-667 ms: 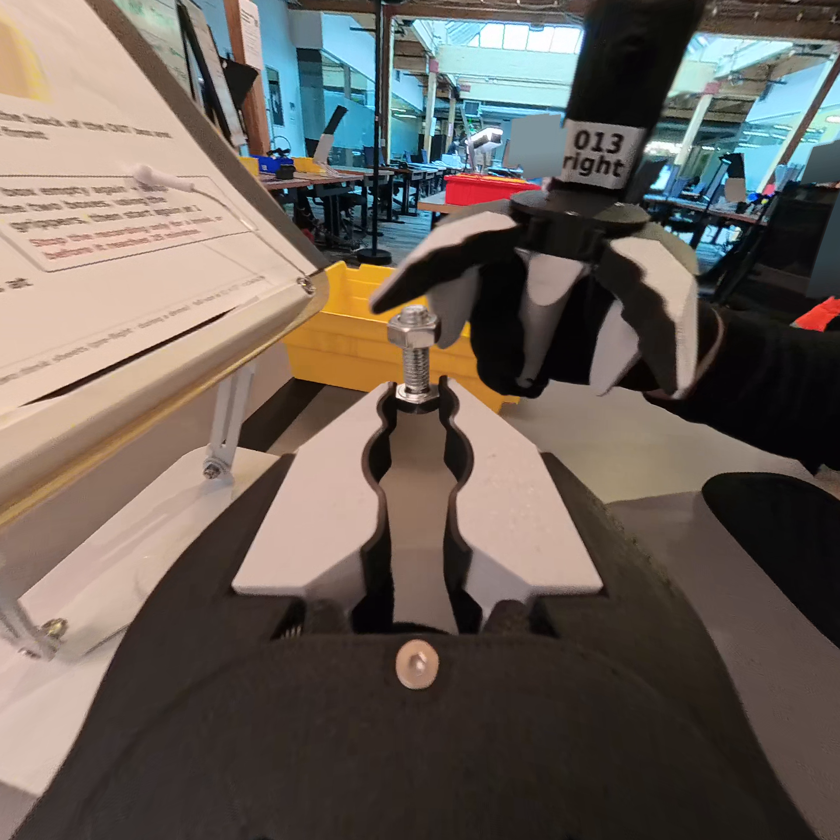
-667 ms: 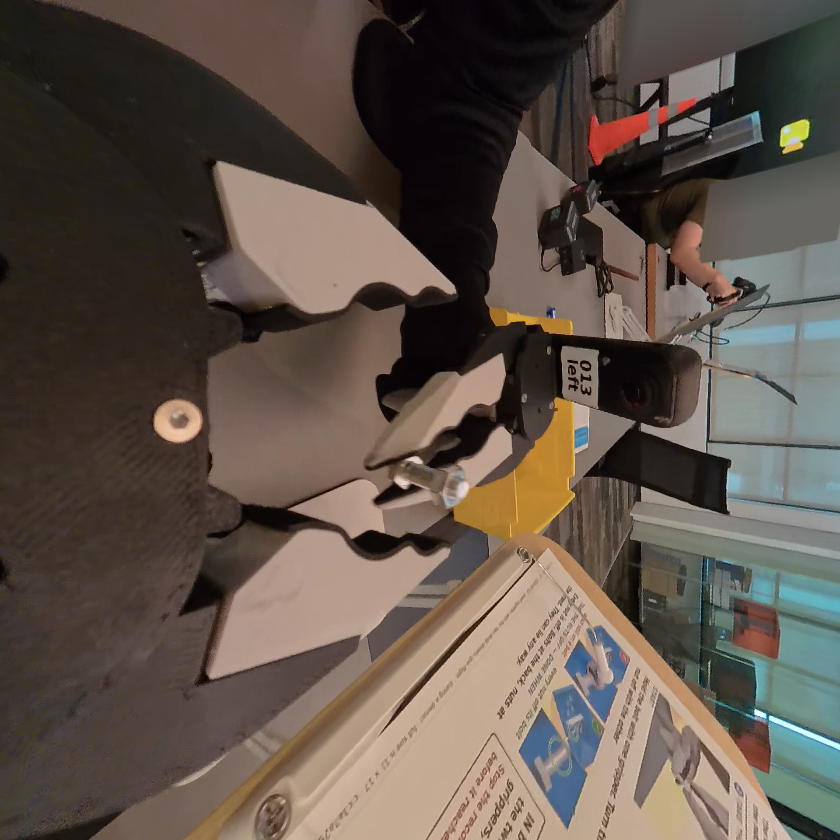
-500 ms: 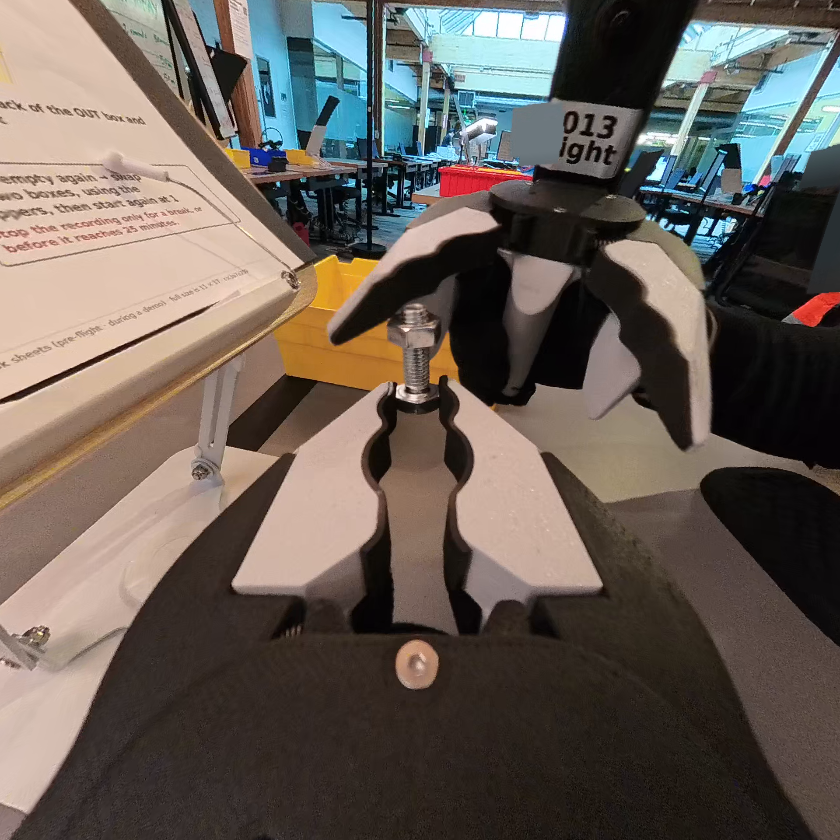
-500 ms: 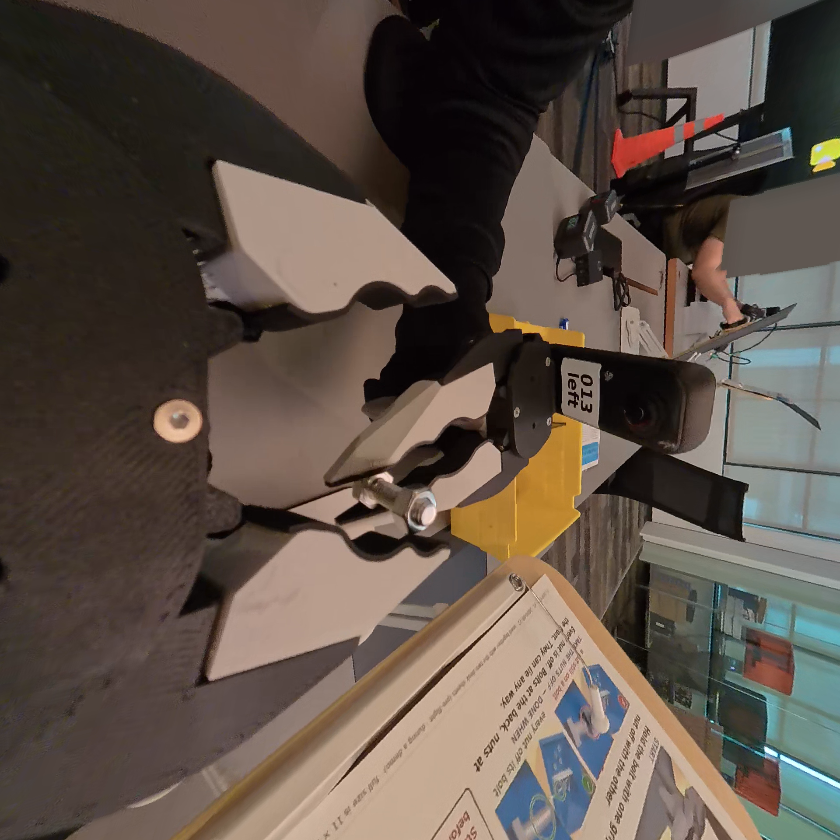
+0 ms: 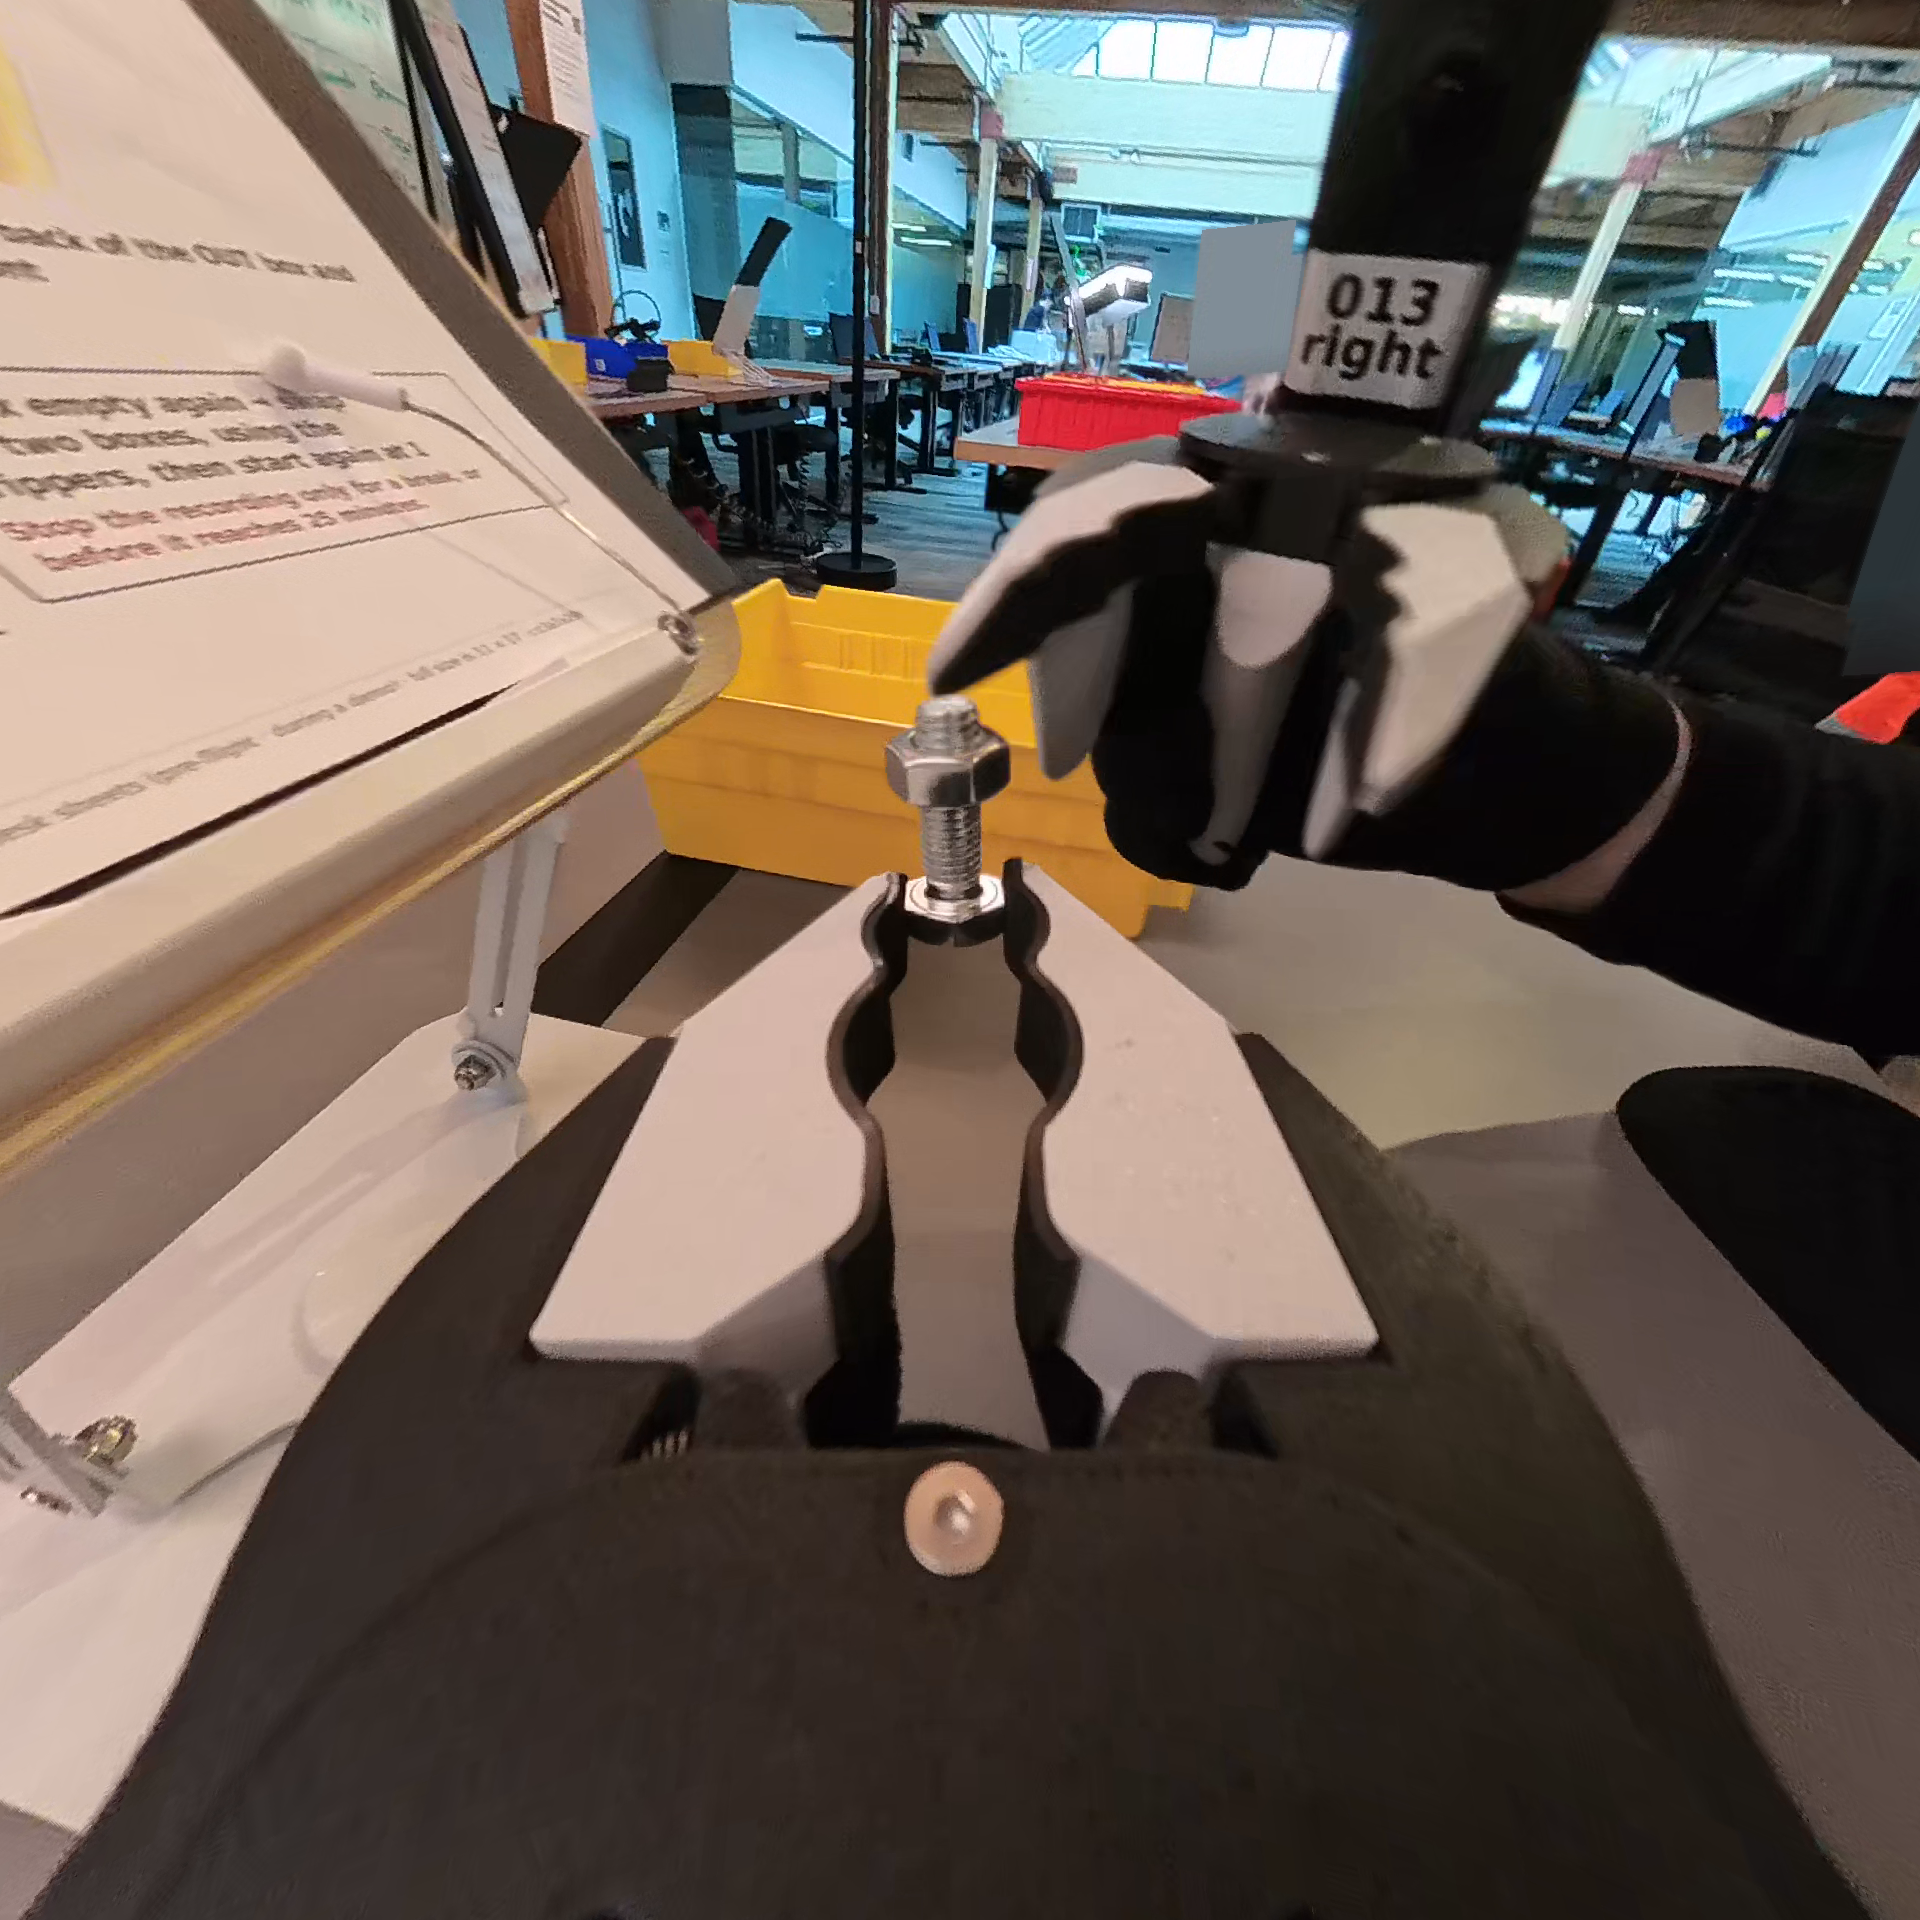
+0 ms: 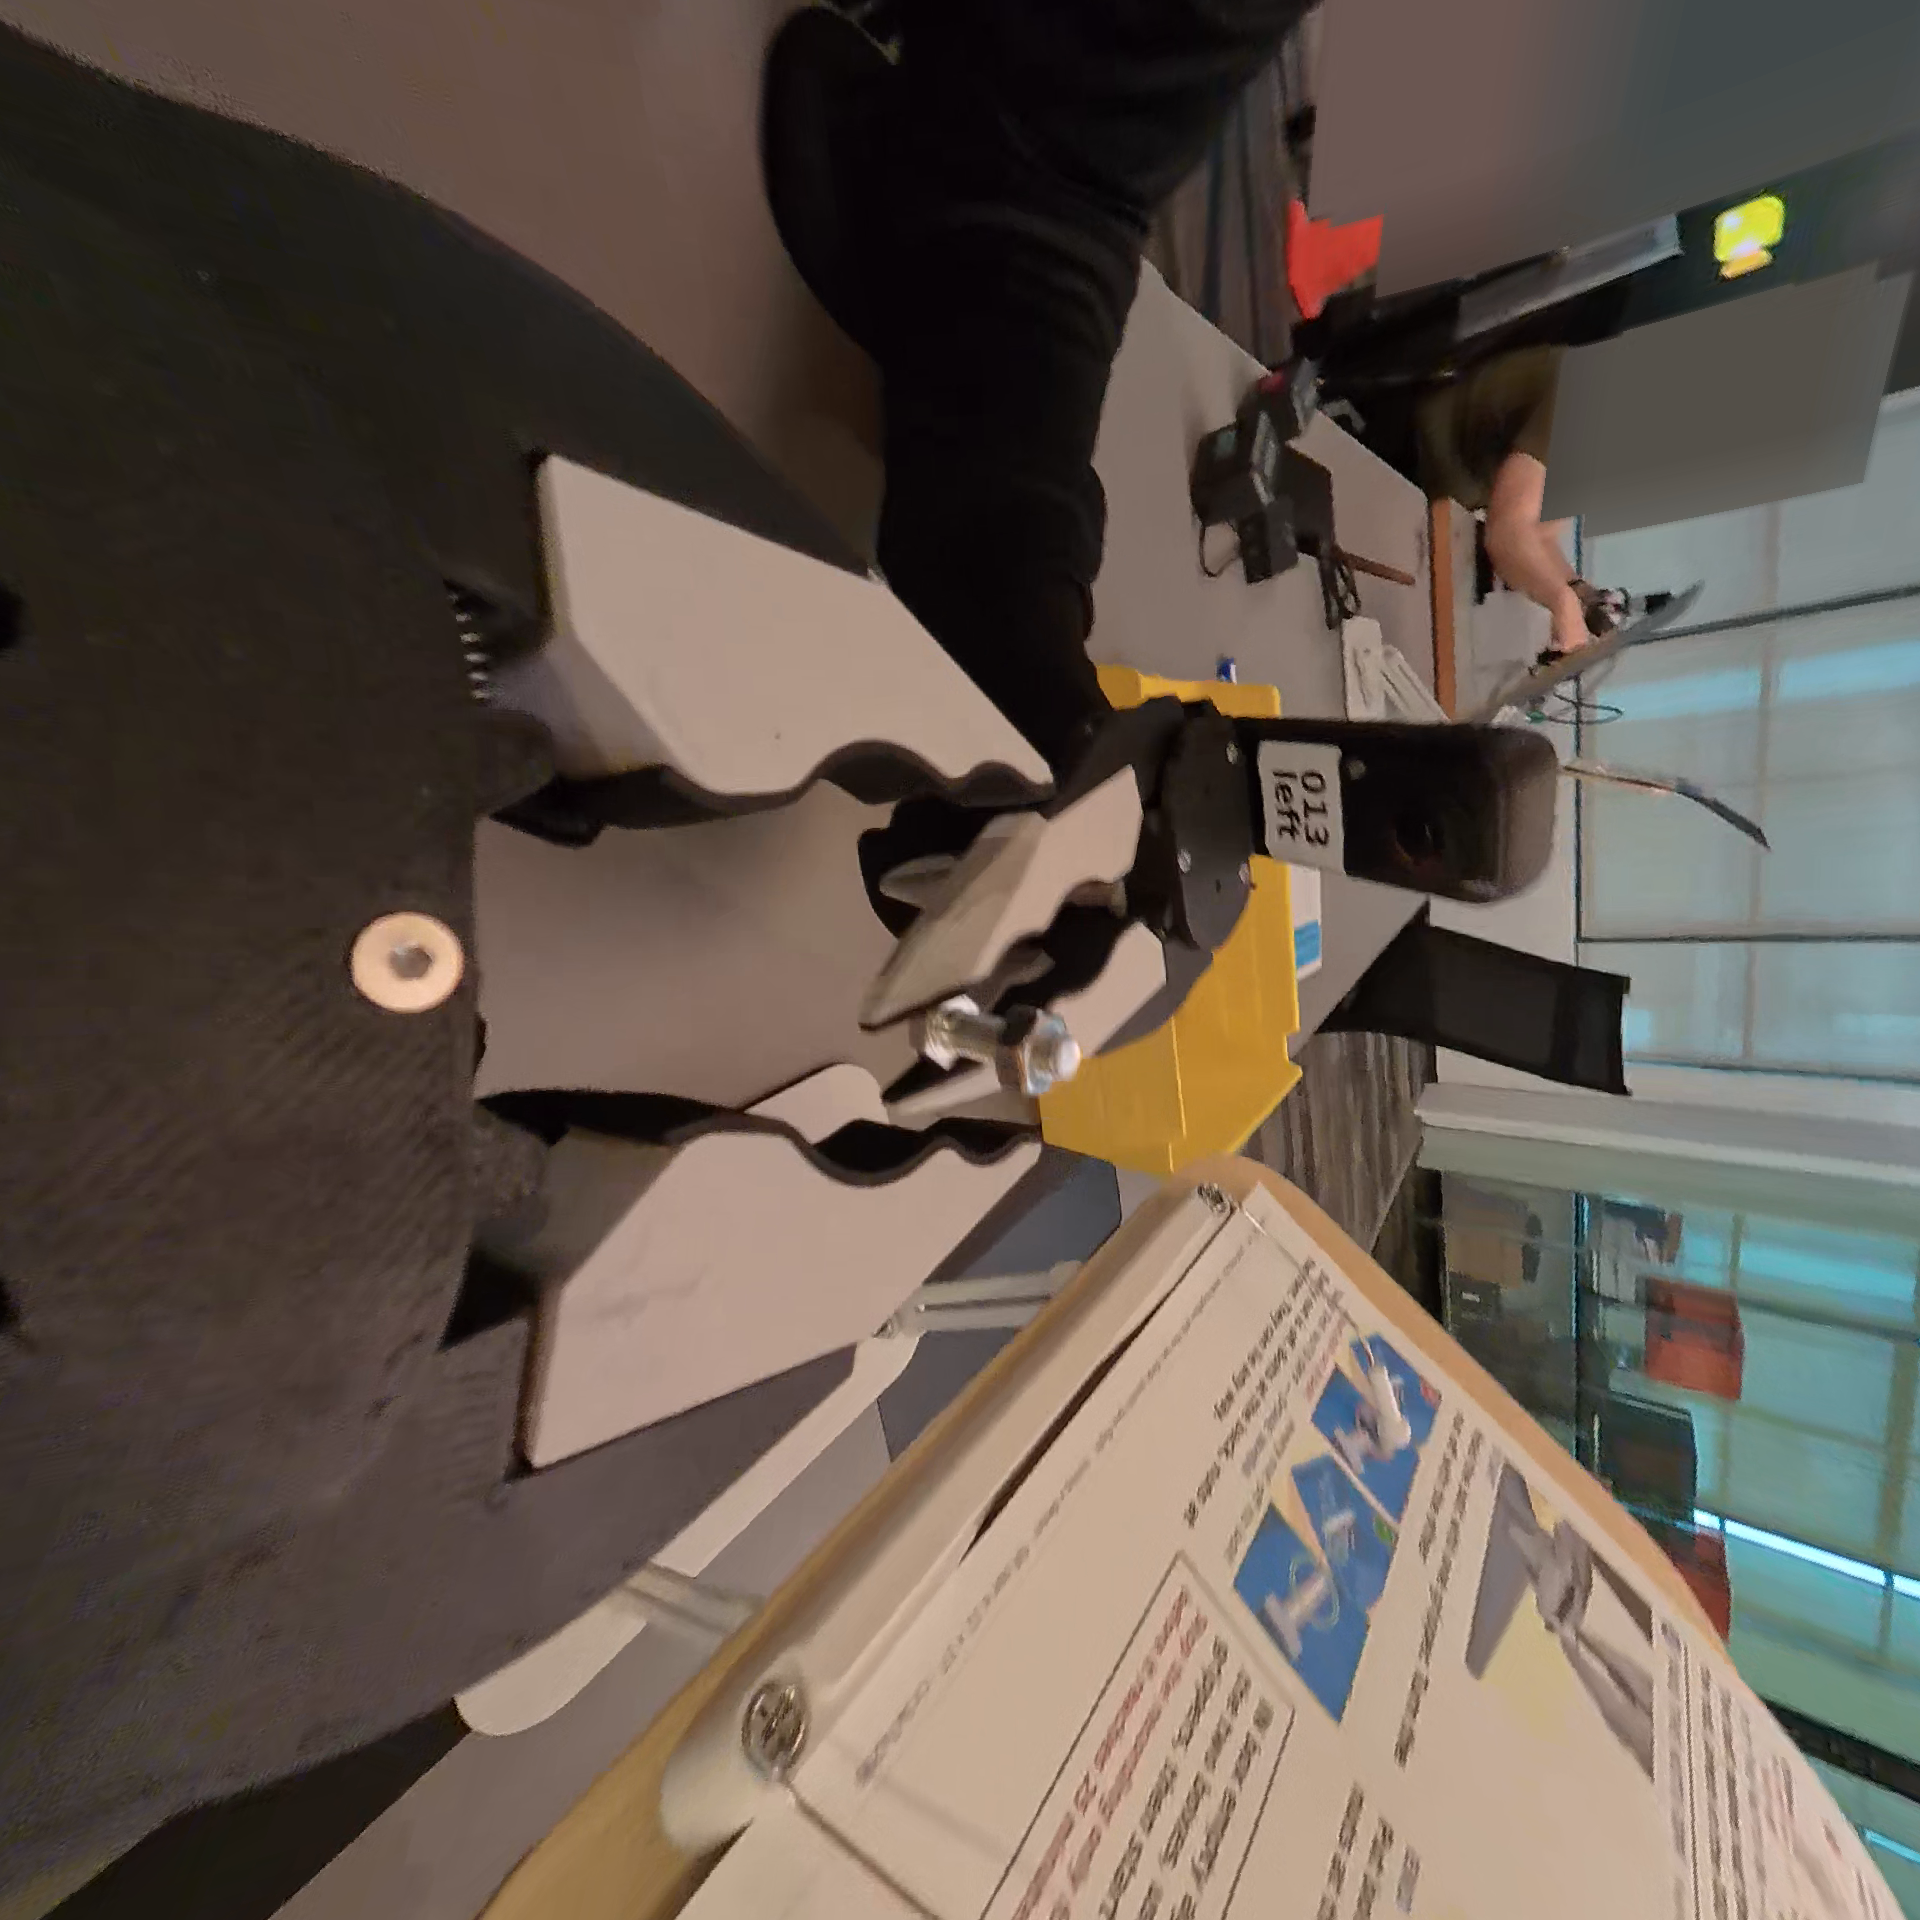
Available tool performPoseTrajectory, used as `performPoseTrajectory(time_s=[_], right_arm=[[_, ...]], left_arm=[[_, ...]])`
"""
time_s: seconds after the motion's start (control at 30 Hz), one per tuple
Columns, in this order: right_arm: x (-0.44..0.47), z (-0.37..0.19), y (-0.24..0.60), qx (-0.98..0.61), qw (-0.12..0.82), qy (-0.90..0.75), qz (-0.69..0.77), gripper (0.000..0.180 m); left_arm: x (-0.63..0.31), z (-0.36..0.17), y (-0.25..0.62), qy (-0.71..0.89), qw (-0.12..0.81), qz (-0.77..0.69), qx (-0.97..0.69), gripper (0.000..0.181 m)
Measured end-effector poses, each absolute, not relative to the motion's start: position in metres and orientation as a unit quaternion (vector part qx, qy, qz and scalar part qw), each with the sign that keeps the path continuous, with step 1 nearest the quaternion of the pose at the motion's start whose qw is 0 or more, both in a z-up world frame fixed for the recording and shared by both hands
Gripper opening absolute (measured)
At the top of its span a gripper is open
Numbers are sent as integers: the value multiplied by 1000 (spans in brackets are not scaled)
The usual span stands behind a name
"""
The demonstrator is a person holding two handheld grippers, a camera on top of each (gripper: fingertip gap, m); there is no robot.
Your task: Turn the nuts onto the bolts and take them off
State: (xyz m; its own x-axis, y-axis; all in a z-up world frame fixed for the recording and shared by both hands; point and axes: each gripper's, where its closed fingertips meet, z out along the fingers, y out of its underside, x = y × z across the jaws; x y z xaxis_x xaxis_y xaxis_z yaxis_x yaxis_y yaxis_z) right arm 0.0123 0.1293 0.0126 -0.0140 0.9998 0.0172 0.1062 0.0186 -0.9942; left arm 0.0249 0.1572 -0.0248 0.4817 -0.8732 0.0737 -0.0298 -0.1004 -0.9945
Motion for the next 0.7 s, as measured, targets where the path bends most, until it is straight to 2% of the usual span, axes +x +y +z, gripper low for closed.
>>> performPoseTrajectory(time_s=[0.03,0.13,0.23,0.4,0.57,0.7], right_arm=[[13,14,133,-521,475,-527,475,56],[9,12,134,-521,468,-536,470,39],[4,10,136,-524,469,-536,467,35],[7,10,145,-535,469,-517,475,13],[6,7,146,-543,465,-515,474,26],[5,4,144,-540,461,-522,473,19]], left_arm=[[27,-25,156,356,571,-367,-642,16],[31,-25,154,361,571,-369,-638,17],[30,-26,154,362,570,-369,-639,16],[33,-27,152,370,570,-366,-636,17],[34,-26,151,369,573,-367,-634,16],[34,-25,151,369,574,-367,-632,16]])
